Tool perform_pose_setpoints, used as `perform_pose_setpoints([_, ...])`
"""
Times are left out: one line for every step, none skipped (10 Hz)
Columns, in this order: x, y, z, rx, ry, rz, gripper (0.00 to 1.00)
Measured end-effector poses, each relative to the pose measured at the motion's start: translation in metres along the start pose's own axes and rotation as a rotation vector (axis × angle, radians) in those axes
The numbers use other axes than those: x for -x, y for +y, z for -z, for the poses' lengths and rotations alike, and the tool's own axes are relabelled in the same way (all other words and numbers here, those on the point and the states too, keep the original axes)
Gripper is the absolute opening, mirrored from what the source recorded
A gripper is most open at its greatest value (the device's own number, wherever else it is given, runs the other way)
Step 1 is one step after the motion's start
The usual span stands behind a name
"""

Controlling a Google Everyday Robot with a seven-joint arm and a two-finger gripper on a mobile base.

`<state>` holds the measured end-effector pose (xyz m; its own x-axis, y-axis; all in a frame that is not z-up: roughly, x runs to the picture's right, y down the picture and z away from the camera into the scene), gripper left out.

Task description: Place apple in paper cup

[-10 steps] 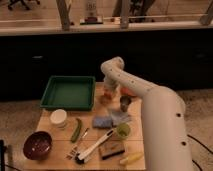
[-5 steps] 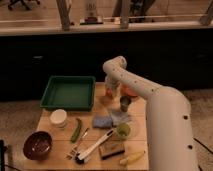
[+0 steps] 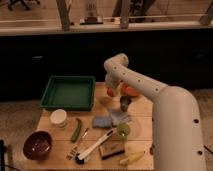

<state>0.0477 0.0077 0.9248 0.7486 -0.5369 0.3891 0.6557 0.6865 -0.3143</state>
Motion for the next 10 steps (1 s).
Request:
perform_pose_setpoints([0.001, -0.003, 0.006, -0.011, 0.002, 0.024, 0.00])
perform_pose_setpoints([0.002, -0.005, 0.009, -0.016, 0.002, 0.037, 0.00])
perform_pose_setpoints([0.004, -0.008, 0.013, -0.025, 0.002, 0.054, 0.00])
perform_pose_setpoints([0.006, -0.012, 0.020, -0.038, 0.002, 0.075, 0.00])
perform_pose_setpoints([0.007, -0.014, 0.023, -0.047, 0.000, 0.084, 0.00])
perform_pose_setpoints([0.010, -0.016, 0.027, -0.057, -0.001, 0.097, 0.00])
perform_pose_setpoints([0.012, -0.019, 0.030, -0.063, -0.001, 0.108, 0.00])
perform_pose_setpoints([0.015, -0.021, 0.035, -0.073, -0.001, 0.124, 0.00])
perform_pose_setpoints([0.017, -0.023, 0.039, -0.079, 0.000, 0.133, 0.00])
perform_pose_setpoints([0.019, -0.024, 0.042, -0.085, 0.000, 0.141, 0.00])
